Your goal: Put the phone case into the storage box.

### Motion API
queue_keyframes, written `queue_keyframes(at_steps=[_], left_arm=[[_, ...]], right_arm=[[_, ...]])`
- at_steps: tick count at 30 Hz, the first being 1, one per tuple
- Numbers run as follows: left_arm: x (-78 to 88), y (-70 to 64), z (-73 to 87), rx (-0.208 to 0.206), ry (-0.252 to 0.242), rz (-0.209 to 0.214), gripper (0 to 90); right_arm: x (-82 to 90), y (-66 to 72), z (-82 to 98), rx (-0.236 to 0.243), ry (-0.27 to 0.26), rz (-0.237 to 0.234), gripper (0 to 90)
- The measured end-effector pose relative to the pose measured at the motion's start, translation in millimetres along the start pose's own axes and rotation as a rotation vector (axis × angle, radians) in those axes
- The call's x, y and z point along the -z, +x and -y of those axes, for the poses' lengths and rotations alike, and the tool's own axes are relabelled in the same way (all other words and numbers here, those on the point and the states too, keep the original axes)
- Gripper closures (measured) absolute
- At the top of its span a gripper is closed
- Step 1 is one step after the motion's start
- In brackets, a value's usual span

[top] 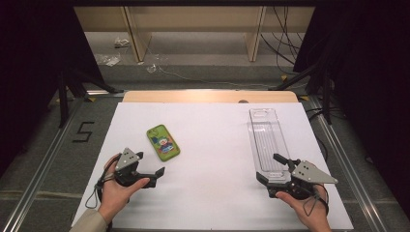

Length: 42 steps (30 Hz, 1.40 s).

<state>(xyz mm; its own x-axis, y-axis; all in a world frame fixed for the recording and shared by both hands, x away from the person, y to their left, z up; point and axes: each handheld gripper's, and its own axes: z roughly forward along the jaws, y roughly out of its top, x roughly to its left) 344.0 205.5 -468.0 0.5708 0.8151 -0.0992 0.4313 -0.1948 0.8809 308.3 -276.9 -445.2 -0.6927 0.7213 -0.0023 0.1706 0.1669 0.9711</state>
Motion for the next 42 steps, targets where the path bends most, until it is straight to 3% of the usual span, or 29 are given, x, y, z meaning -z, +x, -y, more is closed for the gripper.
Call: queue_keyframes(at_steps=[8, 11, 14, 18, 20, 23, 33, 42], left_arm=[[0.1, 0.4, -0.5, 0.000, -0.003, -0.004, 0.4], [-0.8, -0.9, -2.8, -0.004, -0.012, -0.002, 8.4], [-2.6, -1.2, -7.4, 0.000, -0.025, -0.019, 27.0], [-8.0, 3.0, -14.9, 0.008, -0.017, -0.040, 67.3], [-12.1, 4.5, -16.8, 0.012, 0.005, -0.039, 79.4], [-18.7, 5.3, -19.0, 0.014, 0.036, -0.040, 89.4], [-50.9, 5.0, -37.5, 0.001, 0.077, -0.037, 89.6], [-79.5, 2.1, -44.5, -0.004, 0.106, -0.044, 89.6]], right_arm=[[-0.5, 0.6, 0.6, -0.003, 0.006, -0.005, 13.4], [-1.3, 0.8, 0.7, -0.002, 0.004, -0.008, 13.8], [-2.1, 1.3, 0.8, -0.001, 0.009, -0.011, 14.1], [-2.5, 1.1, 0.8, -0.002, 0.009, -0.009, 14.5], [-2.8, 1.3, 1.0, -0.002, 0.011, -0.009, 15.0], [-3.3, 1.7, 1.3, -0.001, 0.011, -0.012, 15.4], [-4.3, 2.4, 1.6, -0.006, 0.008, -0.017, 15.6], [-3.4, 1.8, 1.5, -0.008, 0.003, -0.012, 15.4]])
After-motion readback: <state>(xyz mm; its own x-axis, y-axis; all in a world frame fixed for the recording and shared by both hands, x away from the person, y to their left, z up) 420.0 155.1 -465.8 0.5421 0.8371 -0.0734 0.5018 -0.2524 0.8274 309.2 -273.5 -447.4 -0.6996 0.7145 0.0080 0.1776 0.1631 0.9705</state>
